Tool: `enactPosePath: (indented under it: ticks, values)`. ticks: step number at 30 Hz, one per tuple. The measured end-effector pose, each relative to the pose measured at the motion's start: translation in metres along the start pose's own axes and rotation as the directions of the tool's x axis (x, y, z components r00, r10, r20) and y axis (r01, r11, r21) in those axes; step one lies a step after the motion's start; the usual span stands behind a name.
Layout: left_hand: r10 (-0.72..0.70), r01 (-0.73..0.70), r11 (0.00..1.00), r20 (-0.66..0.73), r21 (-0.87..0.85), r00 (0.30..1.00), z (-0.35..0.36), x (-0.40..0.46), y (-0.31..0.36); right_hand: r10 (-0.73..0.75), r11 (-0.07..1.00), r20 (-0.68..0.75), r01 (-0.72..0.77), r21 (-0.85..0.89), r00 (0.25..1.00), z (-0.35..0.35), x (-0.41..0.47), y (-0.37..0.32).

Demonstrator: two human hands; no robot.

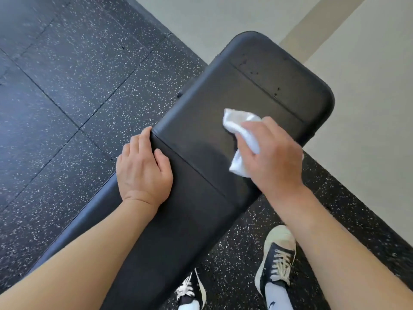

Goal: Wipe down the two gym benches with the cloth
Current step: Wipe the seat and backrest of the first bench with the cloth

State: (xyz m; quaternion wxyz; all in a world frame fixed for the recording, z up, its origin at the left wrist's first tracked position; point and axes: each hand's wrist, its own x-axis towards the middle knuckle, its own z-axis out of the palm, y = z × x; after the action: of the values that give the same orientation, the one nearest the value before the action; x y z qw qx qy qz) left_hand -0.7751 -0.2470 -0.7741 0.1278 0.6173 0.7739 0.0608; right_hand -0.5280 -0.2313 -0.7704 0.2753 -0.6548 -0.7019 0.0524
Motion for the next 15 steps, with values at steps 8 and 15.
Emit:
enactPosePath:
  ticks: [8,15]
  values:
    - [0.005,-0.006,1.000,0.076,0.023,0.997,-0.012,-0.002,0.008,0.546,0.825,-0.082,-0.517,0.230,0.834,-0.010,-0.043,0.004]
    - [0.194,-0.193,0.981,0.127,-0.017,0.973,-0.019,-0.003,0.004,0.532,0.799,-0.028,-0.491,0.348,0.846,-0.005,-0.132,-0.073]
